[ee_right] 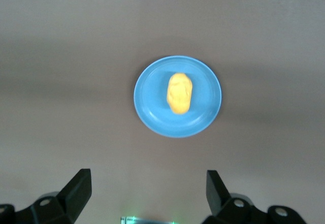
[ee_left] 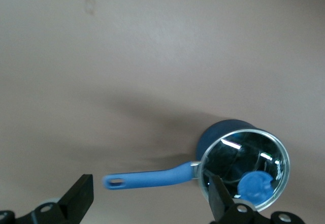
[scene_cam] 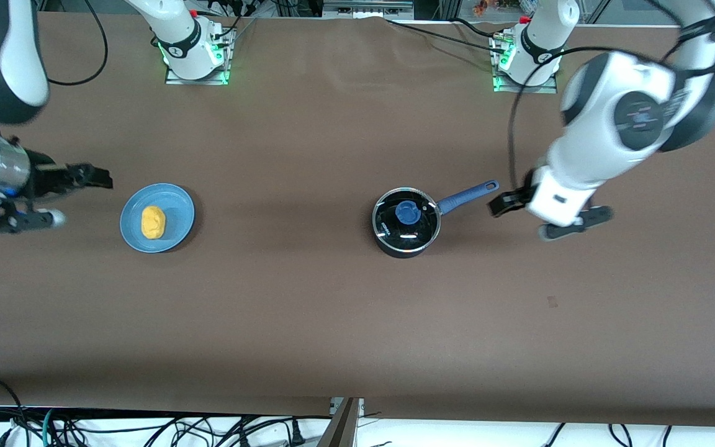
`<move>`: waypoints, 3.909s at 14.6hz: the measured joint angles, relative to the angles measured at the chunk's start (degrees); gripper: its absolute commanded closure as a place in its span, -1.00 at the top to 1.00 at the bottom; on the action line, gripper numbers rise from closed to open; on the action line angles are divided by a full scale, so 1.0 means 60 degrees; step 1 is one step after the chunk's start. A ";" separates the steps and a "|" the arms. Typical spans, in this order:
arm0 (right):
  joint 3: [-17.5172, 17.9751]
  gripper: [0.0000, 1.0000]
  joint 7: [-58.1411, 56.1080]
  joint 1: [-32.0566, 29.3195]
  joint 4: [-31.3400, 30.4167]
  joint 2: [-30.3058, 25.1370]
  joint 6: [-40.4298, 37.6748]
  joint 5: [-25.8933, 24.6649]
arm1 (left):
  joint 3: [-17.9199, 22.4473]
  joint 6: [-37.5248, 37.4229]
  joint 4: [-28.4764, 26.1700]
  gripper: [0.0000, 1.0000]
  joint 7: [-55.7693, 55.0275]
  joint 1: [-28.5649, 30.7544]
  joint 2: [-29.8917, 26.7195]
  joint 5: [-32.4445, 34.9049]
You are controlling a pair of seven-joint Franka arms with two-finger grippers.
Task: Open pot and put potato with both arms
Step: 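Move the right gripper to the potato while the left gripper reaches the lid, then grasp the yellow potato with the right gripper while the left gripper grasps the knob, then lift the lid with the left gripper while the right gripper carries the potato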
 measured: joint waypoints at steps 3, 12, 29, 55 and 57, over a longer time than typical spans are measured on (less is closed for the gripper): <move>-0.0021 1.00 0.0000 -0.0044 -0.0075 0.1018 0.0713 -0.0003 | -0.0020 0.0544 0.0103 1.00 -0.2525 -0.1181 0.1004 0.0577; -0.0144 1.00 0.0010 -0.0255 -0.2017 0.1857 0.3112 -0.0007 | 0.0050 0.0704 0.2225 1.00 -0.6967 -0.2138 0.3554 0.0654; -0.0269 -0.14 0.0010 -0.0260 -0.4642 0.1844 0.6524 -0.0010 | 0.0138 0.0499 0.2267 0.51 -0.6656 -0.2908 0.4001 0.1056; 0.1949 -0.27 0.8350 0.4069 0.0629 0.2325 0.4739 0.0081 | 0.0326 -0.1345 0.1218 -0.18 0.2928 0.2410 0.1097 0.1057; 0.1948 -0.27 0.9760 0.4875 0.1205 0.3008 0.5816 0.0080 | 0.0302 0.0387 -0.0567 -0.18 0.4042 0.3219 0.0158 0.0755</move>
